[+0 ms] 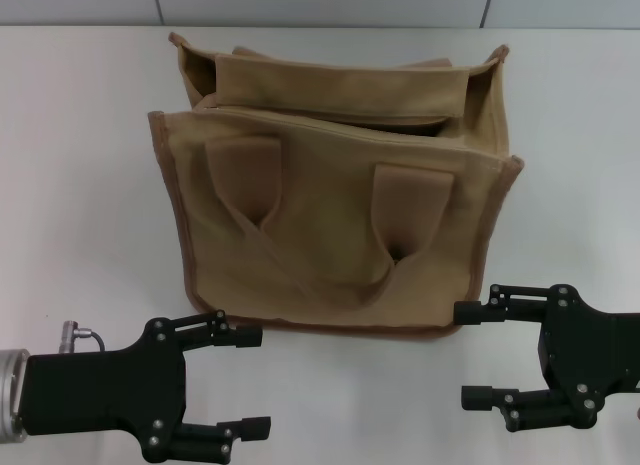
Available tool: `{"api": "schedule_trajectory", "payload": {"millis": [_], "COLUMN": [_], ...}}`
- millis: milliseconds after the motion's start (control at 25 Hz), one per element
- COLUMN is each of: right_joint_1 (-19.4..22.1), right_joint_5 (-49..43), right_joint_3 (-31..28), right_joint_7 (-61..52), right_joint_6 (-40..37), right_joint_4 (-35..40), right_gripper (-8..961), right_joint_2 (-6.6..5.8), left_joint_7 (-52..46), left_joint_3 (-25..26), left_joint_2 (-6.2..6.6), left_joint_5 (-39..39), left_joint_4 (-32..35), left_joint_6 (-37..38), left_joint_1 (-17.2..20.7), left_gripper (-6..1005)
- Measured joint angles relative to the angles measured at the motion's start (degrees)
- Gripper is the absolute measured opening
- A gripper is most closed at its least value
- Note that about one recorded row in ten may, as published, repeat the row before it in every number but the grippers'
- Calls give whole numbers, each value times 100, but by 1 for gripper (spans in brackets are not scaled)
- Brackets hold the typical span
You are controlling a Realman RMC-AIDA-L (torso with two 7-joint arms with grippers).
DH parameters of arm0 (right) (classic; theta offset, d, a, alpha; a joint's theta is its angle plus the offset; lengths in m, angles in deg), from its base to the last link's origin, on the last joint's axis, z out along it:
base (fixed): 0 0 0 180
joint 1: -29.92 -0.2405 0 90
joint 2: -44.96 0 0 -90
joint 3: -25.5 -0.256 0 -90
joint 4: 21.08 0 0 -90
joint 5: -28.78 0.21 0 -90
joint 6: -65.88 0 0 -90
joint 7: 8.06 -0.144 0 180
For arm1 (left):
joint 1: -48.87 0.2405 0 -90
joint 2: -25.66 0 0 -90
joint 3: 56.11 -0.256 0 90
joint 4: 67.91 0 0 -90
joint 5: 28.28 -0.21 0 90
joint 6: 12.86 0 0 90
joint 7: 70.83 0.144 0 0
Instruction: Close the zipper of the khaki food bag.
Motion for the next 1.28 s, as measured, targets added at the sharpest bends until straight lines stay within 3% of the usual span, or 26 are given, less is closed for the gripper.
{"api": "schedule_trajectory", "payload": {"millis": [480,640,680,760,800,960,1120,1280], "right_joint_1": [-2,-1,-1,-3,-3,-8,-10,-27], "right_joint_5": [0,0,0,0,0,1,2,11], "right_joint_3": [2,1,1,-19,-19,-60,-61,-63], "right_joint_7": [26,44,44,83,83,285,330,388], "right_joint_6": [35,99,99,123,123,172,221,233], "right_joint_4": [-99,-175,-175,-253,-253,-415,-446,-526], "right_gripper": [758,758,758,758,758,758,758,758], "right_joint_2": [0,0,0,-1,-1,-1,0,-1], "left_joint_7": [2,2,4,10,10,14,-20,-38], "left_joint_3": [63,363,507,1275,1275,2612,2834,2846], "left_joint_2": [-6,18,30,83,83,102,101,9], "left_joint_5": [25,34,35,38,38,44,46,58], "left_joint_4": [6,21,25,27,27,42,60,34], "left_joint_6": [-62,-68,-69,-84,-84,-278,-625,-1330], "left_joint_1": [6,46,66,148,148,178,111,-116], "left_gripper": [843,843,843,843,842,842,842,842]}}
